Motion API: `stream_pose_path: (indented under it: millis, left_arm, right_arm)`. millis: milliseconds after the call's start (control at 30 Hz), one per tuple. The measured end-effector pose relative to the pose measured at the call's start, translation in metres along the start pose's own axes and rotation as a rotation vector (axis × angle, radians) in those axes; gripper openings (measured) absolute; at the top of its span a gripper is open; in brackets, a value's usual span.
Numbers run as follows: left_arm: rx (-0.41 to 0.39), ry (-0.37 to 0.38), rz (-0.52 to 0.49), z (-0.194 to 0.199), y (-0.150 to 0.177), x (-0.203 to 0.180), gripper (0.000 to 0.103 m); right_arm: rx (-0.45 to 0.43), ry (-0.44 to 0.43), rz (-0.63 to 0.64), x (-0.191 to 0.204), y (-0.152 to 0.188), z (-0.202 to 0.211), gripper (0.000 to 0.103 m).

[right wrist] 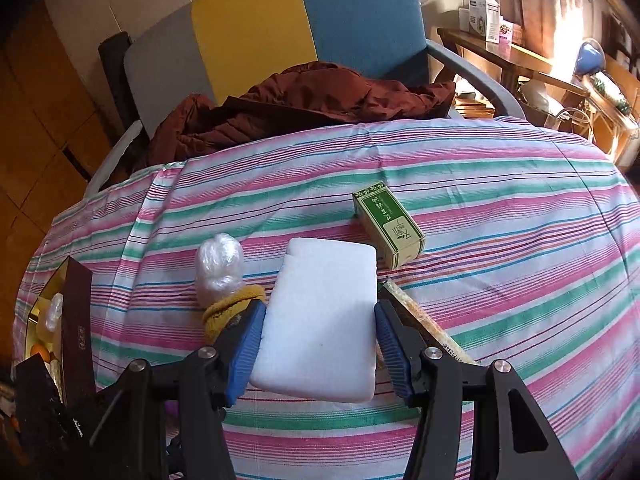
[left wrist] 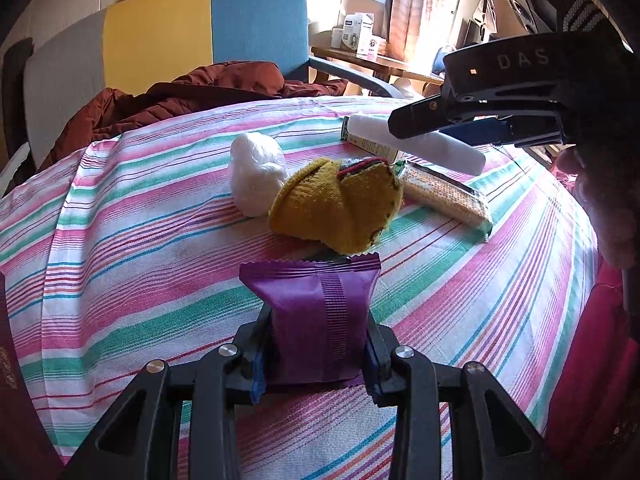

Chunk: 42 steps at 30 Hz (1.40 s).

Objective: Organize objects
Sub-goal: 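Carry the purple sachet and white foam block toward the gold tray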

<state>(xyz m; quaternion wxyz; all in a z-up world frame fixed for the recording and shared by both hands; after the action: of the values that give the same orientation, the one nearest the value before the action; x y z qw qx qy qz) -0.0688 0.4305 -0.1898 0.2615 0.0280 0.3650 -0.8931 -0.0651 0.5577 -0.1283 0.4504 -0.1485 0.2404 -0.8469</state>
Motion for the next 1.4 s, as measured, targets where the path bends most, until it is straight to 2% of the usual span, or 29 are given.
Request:
stream_pose_path:
  millis: [133,467,800,1133,1400]
  left_arm:
    - [0.002,-0.012,-0.008,0.0,0.0,-0.001,0.036]
    - [0.025,-0.093,0.032,0.017,0.003,-0.003,0.034]
    - [-0.067,-0.176,-0.026,0.091,-0.011,-0.011,0.034]
    - [-0.123,-0.238,0.042,0.158,0.001,0.017,0.034]
    - [-0.147,-0.262,0.126,0.187,0.02,0.049,0.034]
  right_arm:
    - [-0.022,0.011,-0.008,-0.003,-0.003,0.003,0.056]
    - [-0.089,-0.057,-0.002,0.009,-0.011,0.017,0.056]
    - [-0.105,-0.082,0.007,0.015,-0.009,0.022,0.056]
    - [-0.079,-0.076,0.014,0.024,-0.003,0.022,0.056]
    - [-0.107,-0.133,0.1,0.082,0.013,0.062,0.057]
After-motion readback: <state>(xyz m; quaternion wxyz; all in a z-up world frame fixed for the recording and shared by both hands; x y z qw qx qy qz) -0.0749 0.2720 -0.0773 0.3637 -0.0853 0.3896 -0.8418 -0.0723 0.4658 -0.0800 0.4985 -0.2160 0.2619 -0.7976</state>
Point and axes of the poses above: each gripper's, at about its wrist camera, not at the fingertips, and z roughly against the way its jaws point, x to its left, y to its underside, the point moved 10 cm from there along -z, roughly the way its jaws point, and after that the axes turned 10 degrees about y, right-handed, at the moved point
